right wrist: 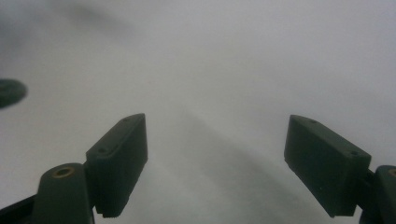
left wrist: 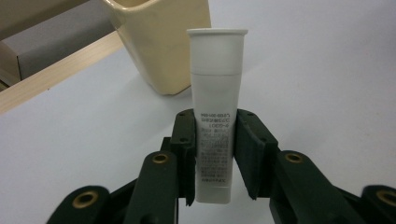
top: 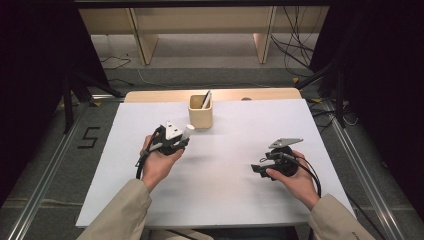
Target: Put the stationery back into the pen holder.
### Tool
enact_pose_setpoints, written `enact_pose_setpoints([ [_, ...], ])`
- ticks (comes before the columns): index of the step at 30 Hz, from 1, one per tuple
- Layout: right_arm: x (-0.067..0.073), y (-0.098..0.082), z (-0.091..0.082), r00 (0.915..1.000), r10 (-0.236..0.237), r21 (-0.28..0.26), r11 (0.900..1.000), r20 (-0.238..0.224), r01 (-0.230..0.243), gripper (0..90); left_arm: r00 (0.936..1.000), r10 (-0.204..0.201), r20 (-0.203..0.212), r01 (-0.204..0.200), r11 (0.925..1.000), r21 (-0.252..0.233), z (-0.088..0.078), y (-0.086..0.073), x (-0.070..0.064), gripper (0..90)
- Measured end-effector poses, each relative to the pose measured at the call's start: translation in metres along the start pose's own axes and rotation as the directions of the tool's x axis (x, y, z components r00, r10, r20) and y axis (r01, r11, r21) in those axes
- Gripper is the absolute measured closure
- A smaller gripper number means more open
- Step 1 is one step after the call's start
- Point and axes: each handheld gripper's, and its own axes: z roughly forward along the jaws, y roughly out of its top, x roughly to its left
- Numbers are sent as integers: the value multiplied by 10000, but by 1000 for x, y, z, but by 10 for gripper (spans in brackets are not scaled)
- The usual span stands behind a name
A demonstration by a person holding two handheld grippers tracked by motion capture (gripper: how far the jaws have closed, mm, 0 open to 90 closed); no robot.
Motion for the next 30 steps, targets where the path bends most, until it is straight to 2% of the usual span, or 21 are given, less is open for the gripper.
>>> enact_pose_setpoints([
  [7,-1,-2,-3,10000,44,-52,10000,35,-44,223,10000,41,-75,-42,9998,-175,4,6,-1,701],
  [13,-1,-4,-4,10000,45,-55,10000,46,-44,224,9999,96,-112,-97,9999,-133,5,9,0,700],
  [30,-3,-7,-7,9999,130,-115,9999,96,-129,228,9997,-37,-235,26,9990,-447,10,26,6,700],
])
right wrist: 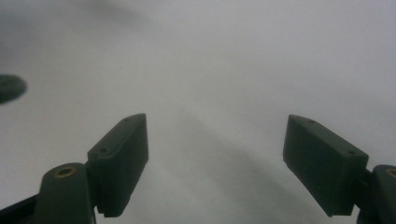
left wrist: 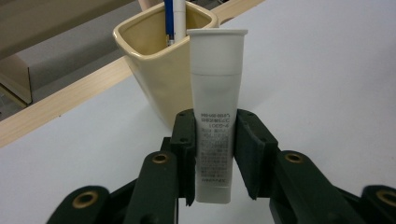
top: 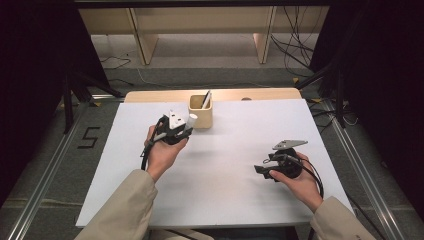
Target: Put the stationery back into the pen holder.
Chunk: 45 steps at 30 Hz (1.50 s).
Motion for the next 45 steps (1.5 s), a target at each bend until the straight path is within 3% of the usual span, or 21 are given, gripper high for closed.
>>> enact_pose_setpoints([
  [45,-2,-1,2,10000,57,18,10000,-3,-57,228,9995,184,-242,-192,9991,-371,18,43,12,700],
])
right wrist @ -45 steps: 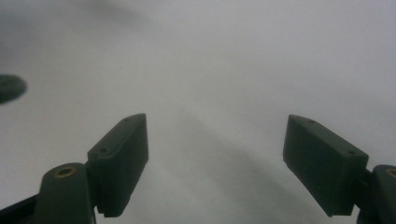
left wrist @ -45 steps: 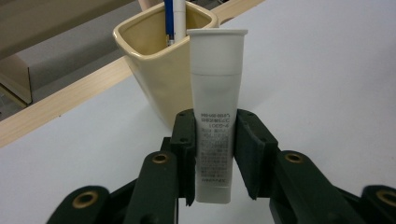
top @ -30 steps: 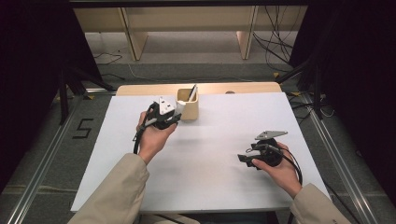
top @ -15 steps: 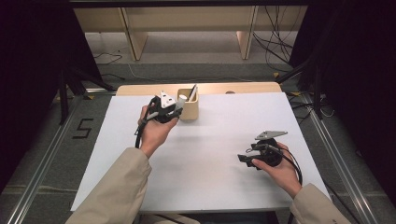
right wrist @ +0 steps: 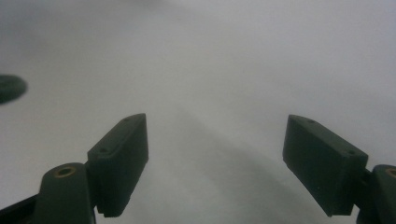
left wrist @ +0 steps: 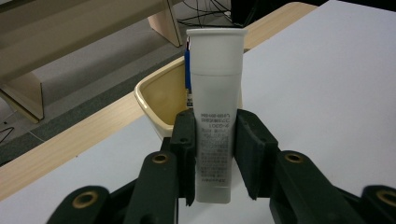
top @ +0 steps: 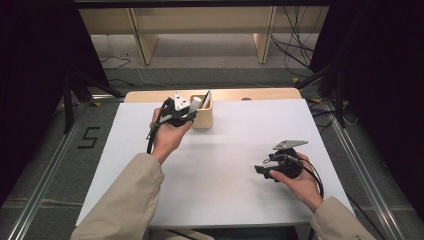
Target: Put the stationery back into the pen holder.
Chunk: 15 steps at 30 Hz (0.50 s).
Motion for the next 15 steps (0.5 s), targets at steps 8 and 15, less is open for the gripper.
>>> enact_pose_setpoints([
  [8,0,0,0,10000,-3,-2,10000,0,3,229,9999,33,-95,-34,9999,-126,5,6,0,700],
  [15,0,0,0,10000,14,36,10000,5,-14,229,9999,33,-142,-39,9992,-390,9,10,1,700],
])
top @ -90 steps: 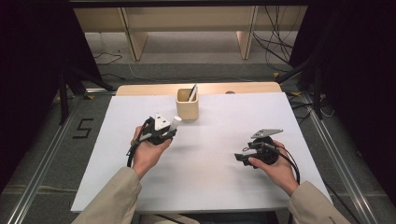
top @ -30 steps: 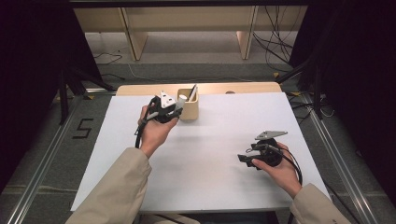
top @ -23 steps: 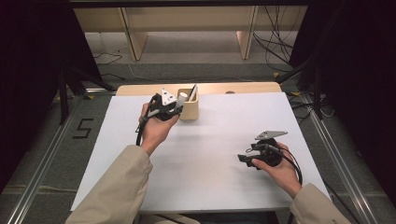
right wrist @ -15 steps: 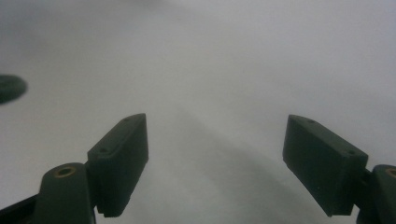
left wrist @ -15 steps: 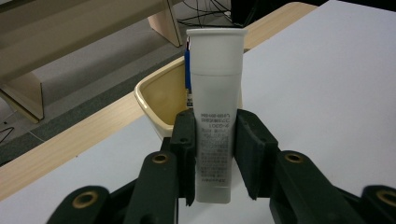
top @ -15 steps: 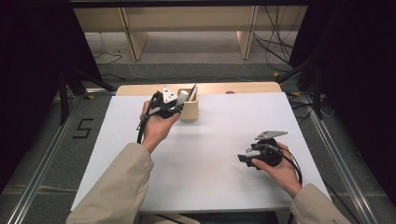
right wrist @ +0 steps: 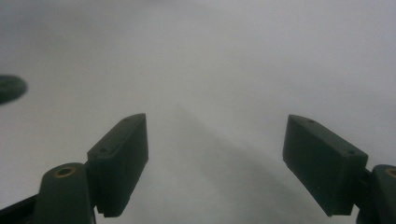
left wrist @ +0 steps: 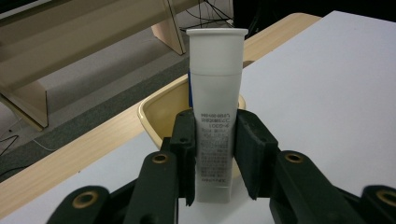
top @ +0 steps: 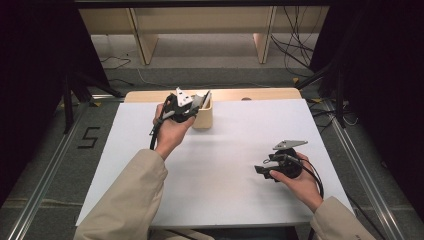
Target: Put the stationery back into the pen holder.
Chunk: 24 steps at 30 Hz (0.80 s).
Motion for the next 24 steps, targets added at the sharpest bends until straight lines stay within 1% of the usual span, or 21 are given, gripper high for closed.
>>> enact_pose_setpoints([
  [2,0,0,0,10000,-3,-15,10000,-2,3,229,10000,-63,-41,62,9999,-83,2,1,1,700],
  [3,0,0,0,10000,13,-9,10000,-3,-13,228,10000,5,-45,-6,10000,-87,2,2,2,700],
  [5,0,0,0,10000,1,-2,10000,-4,-1,228,10000,-48,-58,47,9998,-206,5,3,2,700],
  [7,0,0,0,10000,2,-3,10000,-6,-2,229,9999,-3,-107,0,9996,-280,7,3,3,700],
  [8,0,0,0,10000,1,1,10000,-5,-1,228,9999,-79,-124,75,9995,-314,8,3,3,700],
  [12,0,0,0,10000,-16,-9,10000,-8,16,228,9997,-18,-238,10,9994,-339,12,4,5,700],
  [17,0,0,0,10000,-9,-7,10000,-10,9,228,9994,-34,-341,20,9991,-420,16,5,6,700],
  [24,0,0,0,10000,-22,-1,10000,-21,22,229,9991,62,-412,-82,9988,-493,21,9,6,700],
])
